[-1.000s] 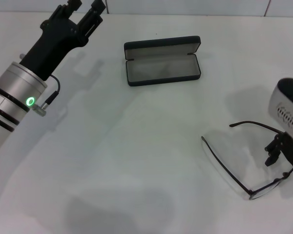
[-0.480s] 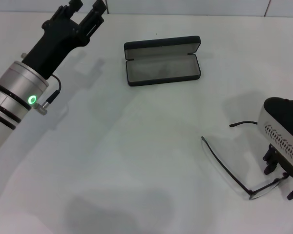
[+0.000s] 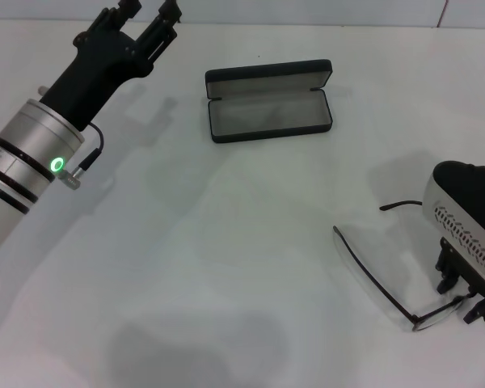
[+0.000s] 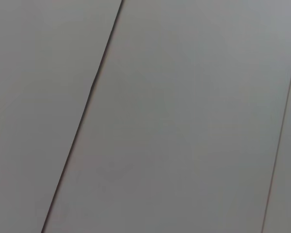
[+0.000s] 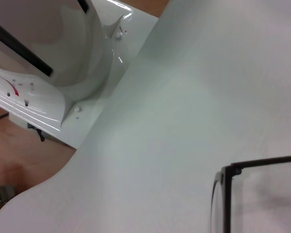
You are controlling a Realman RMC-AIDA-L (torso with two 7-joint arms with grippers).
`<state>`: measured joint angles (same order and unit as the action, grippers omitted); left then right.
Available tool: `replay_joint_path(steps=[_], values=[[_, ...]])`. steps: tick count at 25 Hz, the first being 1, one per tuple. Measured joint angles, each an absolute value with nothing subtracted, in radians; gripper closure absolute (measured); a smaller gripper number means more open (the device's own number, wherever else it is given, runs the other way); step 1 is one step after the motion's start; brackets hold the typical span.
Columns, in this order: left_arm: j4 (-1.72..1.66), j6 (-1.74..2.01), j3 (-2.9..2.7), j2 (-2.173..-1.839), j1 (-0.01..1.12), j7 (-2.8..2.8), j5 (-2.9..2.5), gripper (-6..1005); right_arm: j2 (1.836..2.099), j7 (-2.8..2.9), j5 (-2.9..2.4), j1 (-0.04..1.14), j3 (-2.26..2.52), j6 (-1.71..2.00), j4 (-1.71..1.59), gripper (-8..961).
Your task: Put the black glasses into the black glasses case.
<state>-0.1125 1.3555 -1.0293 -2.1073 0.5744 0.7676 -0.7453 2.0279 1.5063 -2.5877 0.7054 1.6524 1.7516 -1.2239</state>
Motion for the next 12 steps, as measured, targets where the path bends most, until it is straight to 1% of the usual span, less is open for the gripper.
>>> replay_joint_path(steps=[6,12], values=[[-0.112,1.356,-1.029,-2.108,0.568,0.766,-0.744,381,2.025,1.507,-2.576,0.700,1.622,1.754,-1.245,589],[-0.108,1.363,-1.029,-2.108,0.565,0.707,-0.743,391,2.023,1.496,-2.555,0.688,1.519,1.807,-1.281,730]])
